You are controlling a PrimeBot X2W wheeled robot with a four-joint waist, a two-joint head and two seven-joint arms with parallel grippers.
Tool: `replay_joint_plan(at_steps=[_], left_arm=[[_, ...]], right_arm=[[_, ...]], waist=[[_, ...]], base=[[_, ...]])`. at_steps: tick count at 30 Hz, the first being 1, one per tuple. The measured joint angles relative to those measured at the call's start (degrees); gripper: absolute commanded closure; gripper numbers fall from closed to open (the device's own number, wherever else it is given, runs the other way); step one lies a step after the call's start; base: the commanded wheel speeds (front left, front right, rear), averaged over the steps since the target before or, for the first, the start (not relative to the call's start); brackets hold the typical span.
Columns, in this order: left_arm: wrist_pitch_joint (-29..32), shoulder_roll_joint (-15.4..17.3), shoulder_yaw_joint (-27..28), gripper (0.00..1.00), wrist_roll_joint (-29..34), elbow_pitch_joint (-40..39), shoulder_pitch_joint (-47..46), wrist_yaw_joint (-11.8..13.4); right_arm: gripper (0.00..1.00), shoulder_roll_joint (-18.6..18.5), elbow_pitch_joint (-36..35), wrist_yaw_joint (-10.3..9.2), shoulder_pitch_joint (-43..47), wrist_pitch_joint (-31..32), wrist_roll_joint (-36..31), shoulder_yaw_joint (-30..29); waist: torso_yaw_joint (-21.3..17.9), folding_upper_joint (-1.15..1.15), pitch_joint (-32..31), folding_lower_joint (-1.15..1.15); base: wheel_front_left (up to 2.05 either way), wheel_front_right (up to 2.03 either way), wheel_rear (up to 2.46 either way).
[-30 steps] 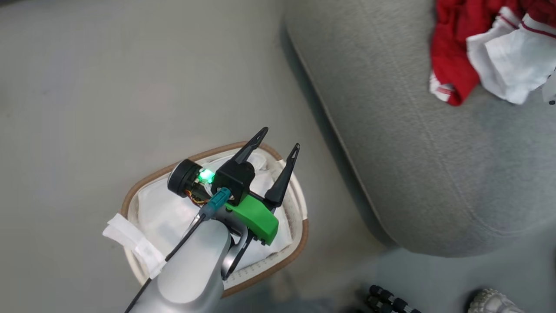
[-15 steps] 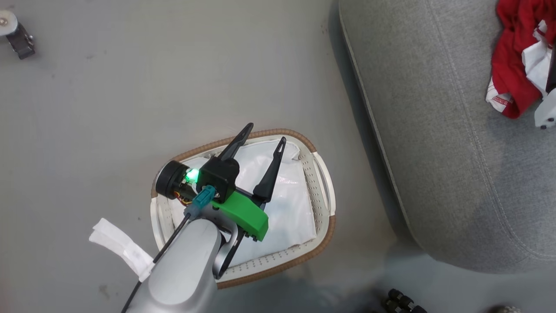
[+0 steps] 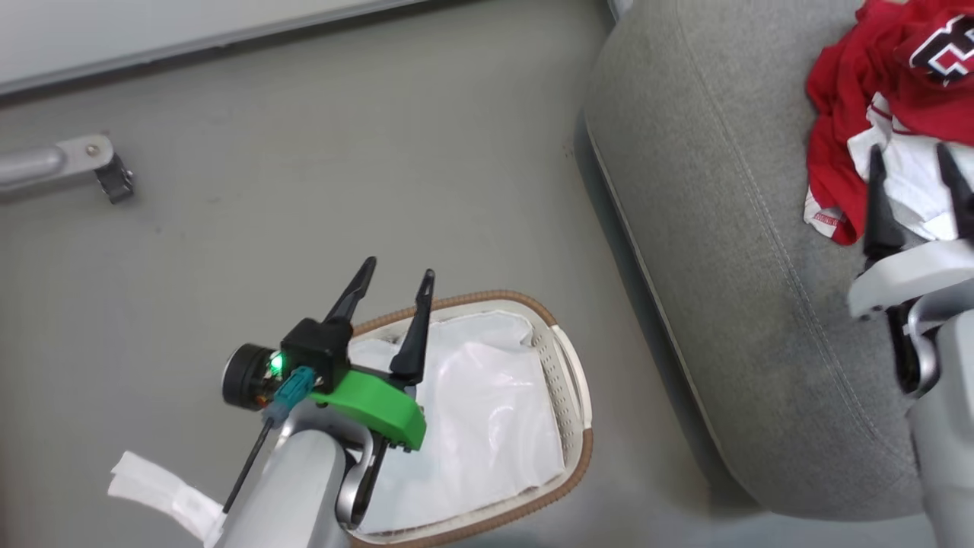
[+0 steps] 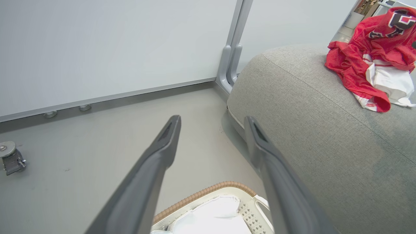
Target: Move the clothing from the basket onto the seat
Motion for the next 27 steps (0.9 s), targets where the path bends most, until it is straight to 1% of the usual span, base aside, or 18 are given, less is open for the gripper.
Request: replay_joint_plan(at_steps=[3,8,14,18,24,27], left_arm=[[0.0,0.0,3.0,0.0,1.3,-1.2,1.9,0.7],[0.0,0.0,8.2,0.0,2.5,-3.0,5.1,1.7],[0.0,0.0,13.0,0.0,3.9,-4.3,8.1,2.5],[0.0,0.0,15.7,0.0,4.0,-4.6,10.2,4.0],[0.0,0.0,17.4,0.0,3.6,-4.8,12.7,4.4],[0.0,0.0,18.0,0.0,2.4,-4.4,14.0,3.8]], right_arm=[[0.0,2.4,-2.4,0.0,2.3,0.0,1.3,1.1],[0.0,6.0,-5.0,0.0,5.2,0.0,2.4,3.6],[0.0,8.2,-6.3,0.0,8.1,0.0,2.6,5.0],[0.0,9.5,-6.2,0.0,10.1,0.0,2.7,5.8],[0.0,10.3,-5.9,0.0,13.0,0.0,2.6,6.5],[0.0,10.7,-5.6,0.0,14.3,0.0,2.6,6.7]], waist=[[0.9,0.0,-2.1,0.0],[3.6,0.0,-4.4,0.0],[6.6,0.0,-6.9,0.0],[8.1,0.0,-8.7,0.0],[9.4,0.0,-11.3,0.0],[9.8,0.0,-12.4,0.0]], base=[[0.0,0.0,0.0],[0.0,0.0,0.0],[0.0,0.0,0.0],[0.0,0.0,0.0],[0.0,0.0,0.0],[0.0,0.0,0.0]])
